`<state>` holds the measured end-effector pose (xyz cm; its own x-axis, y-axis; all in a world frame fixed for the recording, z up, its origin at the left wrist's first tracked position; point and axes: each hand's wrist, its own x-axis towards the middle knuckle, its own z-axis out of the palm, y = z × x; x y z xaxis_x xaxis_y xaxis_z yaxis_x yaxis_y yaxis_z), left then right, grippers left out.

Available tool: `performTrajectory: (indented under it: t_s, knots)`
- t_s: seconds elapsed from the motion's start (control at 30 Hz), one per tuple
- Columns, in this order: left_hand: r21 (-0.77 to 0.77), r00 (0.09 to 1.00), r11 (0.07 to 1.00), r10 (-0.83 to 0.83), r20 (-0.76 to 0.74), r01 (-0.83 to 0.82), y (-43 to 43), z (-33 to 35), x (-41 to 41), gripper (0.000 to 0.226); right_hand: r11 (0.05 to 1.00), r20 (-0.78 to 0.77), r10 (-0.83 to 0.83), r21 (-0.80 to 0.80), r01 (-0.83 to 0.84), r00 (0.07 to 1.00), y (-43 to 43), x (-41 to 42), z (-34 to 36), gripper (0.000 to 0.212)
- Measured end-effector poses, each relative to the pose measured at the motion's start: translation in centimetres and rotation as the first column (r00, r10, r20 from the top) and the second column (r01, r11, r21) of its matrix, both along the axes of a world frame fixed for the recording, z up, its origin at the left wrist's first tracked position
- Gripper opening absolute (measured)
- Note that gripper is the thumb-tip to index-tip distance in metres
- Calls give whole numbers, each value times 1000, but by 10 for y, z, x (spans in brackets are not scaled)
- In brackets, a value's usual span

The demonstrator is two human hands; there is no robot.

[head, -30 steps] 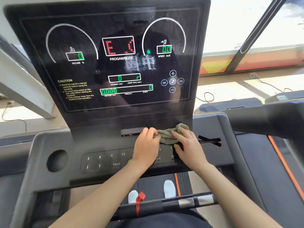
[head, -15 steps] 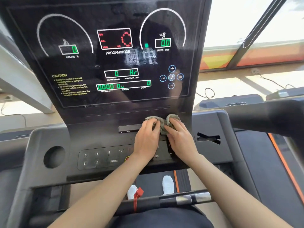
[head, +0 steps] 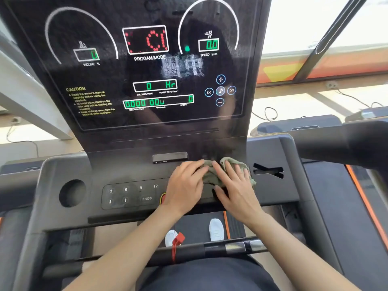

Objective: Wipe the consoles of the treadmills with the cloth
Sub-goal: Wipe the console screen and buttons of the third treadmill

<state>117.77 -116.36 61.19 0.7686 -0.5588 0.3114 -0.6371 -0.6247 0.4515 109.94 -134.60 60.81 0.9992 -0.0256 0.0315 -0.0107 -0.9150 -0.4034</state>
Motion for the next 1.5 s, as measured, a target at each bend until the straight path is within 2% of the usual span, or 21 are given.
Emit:
performTrajectory:
  t_s: [0.07,0.13,0.23,0.3,0.37,0.47,0.57,0.67,0.77,0.87,1.0,1.17,1.37,1.5]
  knots:
    - [15,980,980,197,21,-197,19,4,13,34,988,-3,73,-136,-72,997,15,6,-3,55]
    - [59,945,943,325,34,-326,37,4,26,34,983,76,87,-167,-73,993,23,18,-4,44]
    - [100,936,931,350,25,-351,52,0,34,35,985,220,122,-144,-91,968,24,36,-6,26]
    - [102,939,933,344,18,-344,55,0,34,34,980,255,173,-140,-141,951,15,38,-6,18]
    - [81,936,933,352,5,-351,55,2,36,33,978,271,159,-173,-115,949,-2,29,-6,13]
    - [46,934,933,358,-12,-357,57,3,38,32,982,275,13,-185,40,961,-28,9,-9,20]
    - [27,934,934,358,-15,-357,58,2,37,32,988,256,-81,-105,111,963,-30,0,-14,29]
    - [18,931,932,364,-15,-363,58,0,36,32,993,245,-122,34,117,962,-10,8,-9,38]
    - [11,929,929,369,-24,-369,56,0,36,32,991,167,-57,128,36,984,19,27,-2,54]
    - [16,934,935,355,-23,-355,56,0,35,34,994,154,94,42,-101,984,39,29,-7,56]
    - [28,943,943,331,-14,-331,60,-2,34,39,974,194,226,-37,-223,955,37,-10,-15,45]
    - [18,942,942,335,-15,-335,61,-3,35,41,977,221,213,-49,-208,952,23,-43,-20,43]
    - [22,936,937,349,-48,-348,61,-3,34,38,971,228,237,-29,-236,944,48,25,-15,32]
    - [23,940,942,337,-52,-336,61,-1,34,38,987,286,145,-107,-119,947,31,61,-8,33]
